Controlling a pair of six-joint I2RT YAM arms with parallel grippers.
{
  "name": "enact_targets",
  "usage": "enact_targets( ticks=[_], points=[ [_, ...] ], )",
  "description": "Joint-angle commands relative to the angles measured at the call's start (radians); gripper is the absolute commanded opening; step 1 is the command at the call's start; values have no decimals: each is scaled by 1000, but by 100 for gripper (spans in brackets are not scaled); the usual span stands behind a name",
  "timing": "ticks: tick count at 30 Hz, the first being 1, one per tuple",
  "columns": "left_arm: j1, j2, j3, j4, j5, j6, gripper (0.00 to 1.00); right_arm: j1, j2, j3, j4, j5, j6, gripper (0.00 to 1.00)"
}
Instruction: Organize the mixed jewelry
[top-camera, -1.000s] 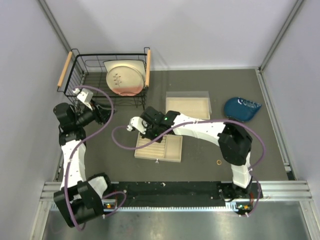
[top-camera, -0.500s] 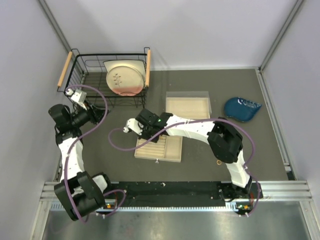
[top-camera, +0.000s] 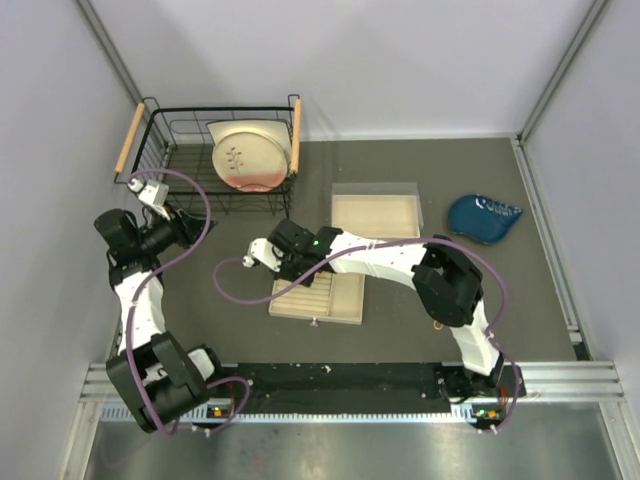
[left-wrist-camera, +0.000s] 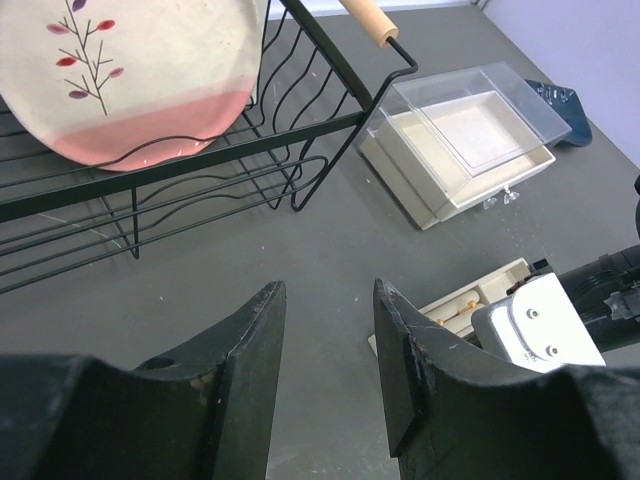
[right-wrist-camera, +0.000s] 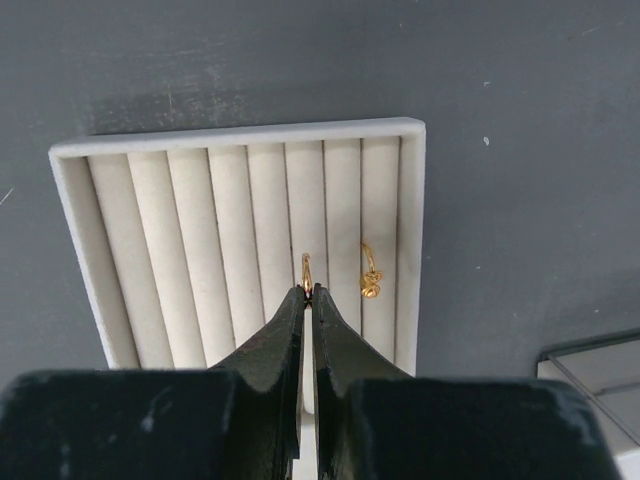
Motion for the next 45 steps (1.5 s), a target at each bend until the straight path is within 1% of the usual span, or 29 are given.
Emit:
enact_targets(
  ticks=[1, 14, 45],
  points=[
    [18, 11, 24, 27, 11, 0, 46, 12, 5, 23, 16, -10, -9, 0],
    [30, 30, 25, 89, 13, -56, 45, 14, 19, 6, 17, -12, -12, 0],
    [53, 53, 33, 114, 47, -77, 45, 12, 82, -35, 30, -2, -26, 0]
  ],
)
